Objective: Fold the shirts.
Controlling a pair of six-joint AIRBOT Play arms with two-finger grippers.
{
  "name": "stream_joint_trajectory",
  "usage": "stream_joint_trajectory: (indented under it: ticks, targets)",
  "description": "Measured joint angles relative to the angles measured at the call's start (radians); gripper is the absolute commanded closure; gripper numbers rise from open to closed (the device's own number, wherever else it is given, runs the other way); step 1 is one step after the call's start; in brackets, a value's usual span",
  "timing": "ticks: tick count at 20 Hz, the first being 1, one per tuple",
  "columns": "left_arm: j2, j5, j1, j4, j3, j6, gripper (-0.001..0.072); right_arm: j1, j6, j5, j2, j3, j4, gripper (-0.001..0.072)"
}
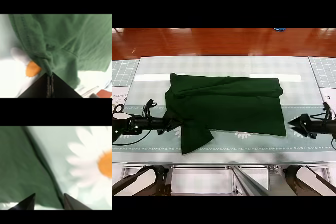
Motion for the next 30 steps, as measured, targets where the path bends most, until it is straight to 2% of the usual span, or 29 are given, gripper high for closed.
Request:
stream_joint_trajectory:
  ticks: [3,6,7,9,12,15,20,30]
  targets:
    - [0.003,-0.021,0.0,-0.003,0.005,0.007,0.069,0.048,0.049,0.016,-0.011,-0.033,-0.07,0.0299]
    - [0.004,-0.033,0.0,-0.006,0.006,0.01,0.069,0.096,0.061,0.008,-0.039,-0.046,-0.046,0.0307]
    - [0.004,-0.035,0.0,-0.007,0.007,0.011,0.069,0.11,0.057,-0.007,-0.054,-0.048,-0.016,0.0337]
    - [0.004,-0.037,0.0,-0.008,0.008,0.011,0.069,0.141,0.027,-0.06,-0.083,-0.051,0.037,0.069]
    - [0.004,-0.044,0.008,-0.007,0.026,0.015,0.069,0.172,-0.037,-0.092,-0.107,-0.032,0.102,0.069]
    - [0.004,-0.072,0.034,-0.003,0.089,0.022,0.069,0.184,-0.074,-0.044,-0.111,0.026,0.128,0.069]
    - [-0.023,-0.092,0.029,-0.001,0.255,0.023,0.069,0.208,-0.071,-0.029,-0.119,0.166,0.158,0.069]
    - [-0.422,-0.032,-0.087,-0.001,0.771,-0.111,0.069,0.323,-0.004,-0.079,-0.429,0.632,0.195,0.069]
